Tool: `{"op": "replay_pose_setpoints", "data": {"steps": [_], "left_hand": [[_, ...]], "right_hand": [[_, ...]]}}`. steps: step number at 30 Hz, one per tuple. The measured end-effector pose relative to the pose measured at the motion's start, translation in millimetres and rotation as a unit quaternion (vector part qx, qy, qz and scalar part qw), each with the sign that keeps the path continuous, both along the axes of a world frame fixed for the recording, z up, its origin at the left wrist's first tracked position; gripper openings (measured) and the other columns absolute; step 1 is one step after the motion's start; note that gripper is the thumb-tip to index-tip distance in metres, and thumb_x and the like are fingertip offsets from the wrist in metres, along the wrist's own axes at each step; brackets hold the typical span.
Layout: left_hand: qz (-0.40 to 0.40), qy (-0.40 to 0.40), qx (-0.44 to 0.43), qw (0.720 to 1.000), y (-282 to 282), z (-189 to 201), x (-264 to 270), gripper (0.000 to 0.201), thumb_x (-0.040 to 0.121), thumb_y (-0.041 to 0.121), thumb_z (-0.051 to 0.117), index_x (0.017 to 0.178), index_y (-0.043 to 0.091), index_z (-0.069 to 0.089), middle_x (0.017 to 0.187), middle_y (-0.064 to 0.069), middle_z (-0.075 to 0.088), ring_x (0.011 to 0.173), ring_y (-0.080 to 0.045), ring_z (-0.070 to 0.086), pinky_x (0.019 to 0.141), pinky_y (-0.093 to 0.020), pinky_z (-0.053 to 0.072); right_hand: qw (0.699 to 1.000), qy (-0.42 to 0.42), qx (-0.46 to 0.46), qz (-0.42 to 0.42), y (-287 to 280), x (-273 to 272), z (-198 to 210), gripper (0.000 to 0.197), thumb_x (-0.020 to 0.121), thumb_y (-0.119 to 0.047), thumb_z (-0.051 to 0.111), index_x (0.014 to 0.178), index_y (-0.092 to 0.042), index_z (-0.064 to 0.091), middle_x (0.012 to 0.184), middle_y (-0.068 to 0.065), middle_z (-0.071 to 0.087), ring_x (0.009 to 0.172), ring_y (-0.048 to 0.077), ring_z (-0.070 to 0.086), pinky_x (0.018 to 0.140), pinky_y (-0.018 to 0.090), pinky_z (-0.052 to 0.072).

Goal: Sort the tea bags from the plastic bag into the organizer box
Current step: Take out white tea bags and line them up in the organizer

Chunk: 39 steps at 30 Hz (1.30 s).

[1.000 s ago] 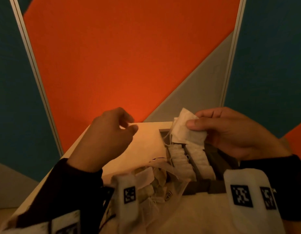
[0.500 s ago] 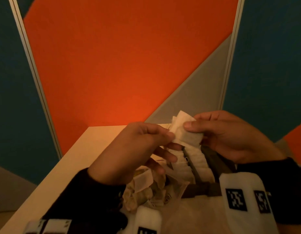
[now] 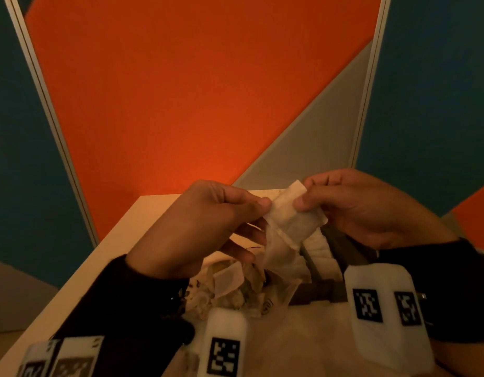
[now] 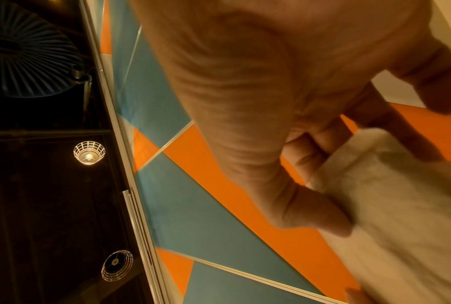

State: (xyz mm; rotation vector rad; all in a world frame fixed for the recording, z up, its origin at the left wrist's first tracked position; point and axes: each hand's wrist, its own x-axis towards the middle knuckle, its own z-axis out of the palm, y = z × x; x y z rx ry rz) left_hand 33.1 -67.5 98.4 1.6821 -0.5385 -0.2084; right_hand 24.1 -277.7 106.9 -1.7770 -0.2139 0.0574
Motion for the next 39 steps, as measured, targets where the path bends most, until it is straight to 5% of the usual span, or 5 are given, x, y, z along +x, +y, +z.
{"op": "replay_pose_setpoints", "data": {"steps": [12,19,26,30,39], "left_hand": [[0.031,0.003,0.063,0.998,-9.1,-12.8,-1.9,0.034,0.085,0.042,0.066,0.092,0.01,0.074,0.093,-0.005,0.075,0.089,-0.026,0.071,0.068,-0.043,0.058],[0.088,-0.017,0.037,0.995,-12.2,-41.0,-15.8,0.018,0.091,0.018,0.065,0.079,0.005,0.067,0.081,-0.019,0.073,0.068,-0.03,0.069,0.062,-0.041,0.058],[0.066,0.093,0.177,0.978,9.9,-91.2,-38.8,0.023,0.094,0.023,0.059,0.095,0.001,0.067,0.095,-0.015,0.069,0.08,-0.025,0.069,0.065,-0.046,0.061],[0.078,0.188,0.13,0.97,11.7,-100.1,-44.4,0.024,0.095,0.018,0.058,0.109,-0.001,0.062,0.104,-0.022,0.067,0.089,-0.035,0.068,0.071,-0.055,0.059],[0.039,0.323,-0.025,0.945,18.5,-115.4,-54.6,0.031,0.093,0.014,0.059,0.121,0.001,0.059,0.114,-0.022,0.067,0.095,-0.038,0.069,0.07,-0.051,0.06]], "right_hand": [[0.999,-0.019,-0.019,-0.042,-0.3,7.3,-3.8,0.017,0.079,-0.008,0.069,0.063,-0.013,0.068,0.074,0.009,0.066,0.073,0.021,0.065,0.066,0.033,0.054],[0.983,-0.01,-0.178,-0.051,13.0,-10.3,-27.6,0.01,0.076,-0.027,0.079,0.073,-0.019,0.075,0.078,0.004,0.072,0.073,0.018,0.062,0.067,0.036,0.047],[0.859,0.104,-0.5,0.039,19.6,-44.2,-98.7,0.024,0.078,-0.041,0.077,0.097,-0.027,0.07,0.085,-0.015,0.064,0.078,0.002,0.061,0.063,0.017,0.047],[0.815,0.085,-0.57,0.062,24.6,-49.0,-130.2,0.052,0.077,-0.054,0.074,0.106,-0.011,0.068,0.102,0.005,0.068,0.088,0.018,0.064,0.066,0.028,0.048],[0.892,0.164,-0.415,0.067,12.1,-51.2,-114.8,0.019,0.08,-0.022,0.079,0.084,-0.006,0.068,0.078,0.009,0.072,0.066,0.02,0.067,0.064,0.03,0.057]]}}
